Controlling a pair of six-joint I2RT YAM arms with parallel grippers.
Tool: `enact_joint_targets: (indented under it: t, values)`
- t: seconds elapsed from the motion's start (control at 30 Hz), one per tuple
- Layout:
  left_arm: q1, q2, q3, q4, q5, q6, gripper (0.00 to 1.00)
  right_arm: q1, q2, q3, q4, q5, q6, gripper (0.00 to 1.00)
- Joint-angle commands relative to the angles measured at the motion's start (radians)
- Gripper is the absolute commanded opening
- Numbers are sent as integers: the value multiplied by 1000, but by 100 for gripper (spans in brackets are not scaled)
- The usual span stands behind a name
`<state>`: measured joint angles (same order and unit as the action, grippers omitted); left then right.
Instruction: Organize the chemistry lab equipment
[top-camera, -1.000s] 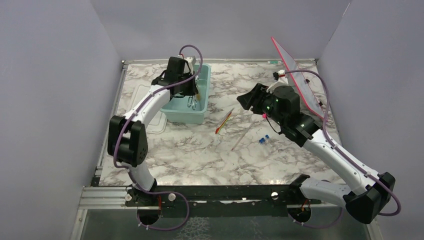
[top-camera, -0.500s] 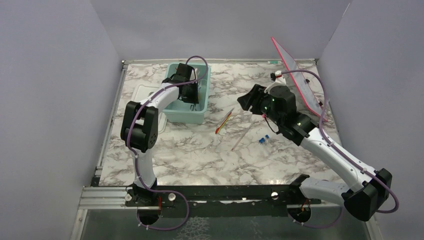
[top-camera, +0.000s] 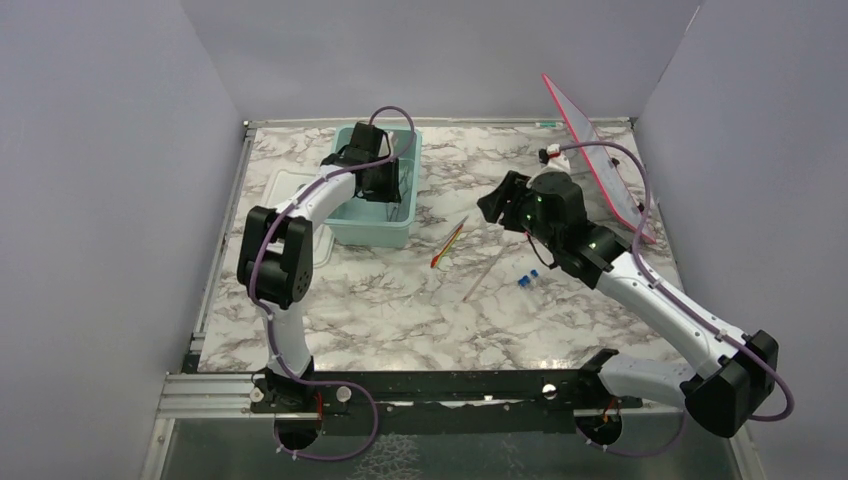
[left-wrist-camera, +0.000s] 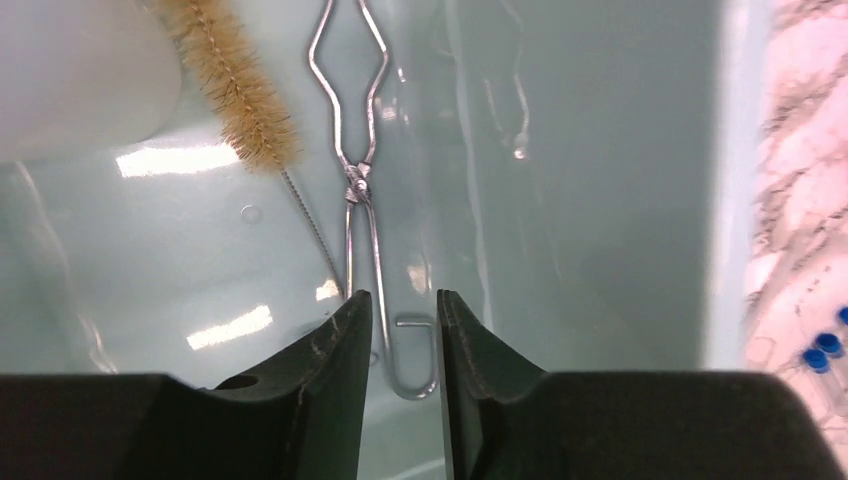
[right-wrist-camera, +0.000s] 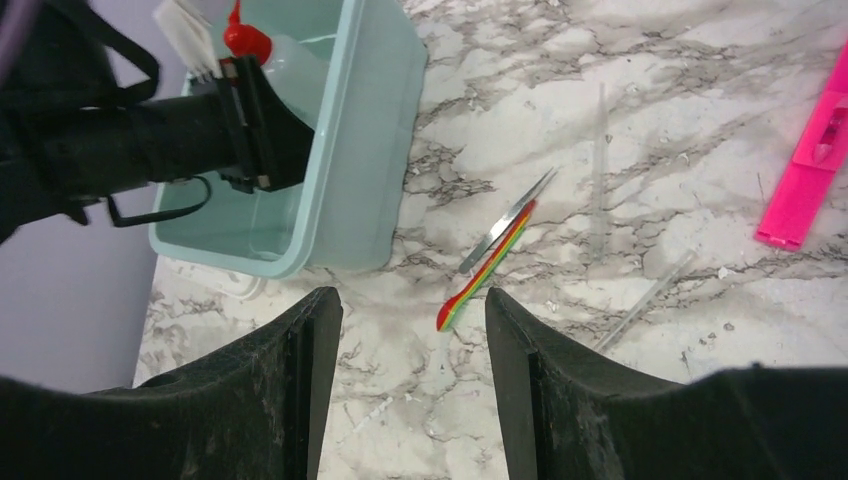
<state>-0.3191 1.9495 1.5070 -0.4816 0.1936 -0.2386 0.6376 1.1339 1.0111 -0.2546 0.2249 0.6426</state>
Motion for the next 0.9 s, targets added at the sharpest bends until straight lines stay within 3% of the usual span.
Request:
enact_joint_targets:
  t: [0.0, 0.3, 0.67, 0.87]
  values:
    - [-18, -163, 12, -1, 11, -8, 35, -1, 51, -5, -84, 46, 12, 60]
    - [-48, -410, -46, -20, 14, -39, 44, -2, 286, 78, -252, 100, -3, 56]
    - [-57, -665, -183, -4, 76, -133, 61, -58, 685, 278, -251, 141, -87, 39]
    - [-57, -726, -227, -2, 112, -156, 69, -90, 818, 357, -241, 137, -142, 37]
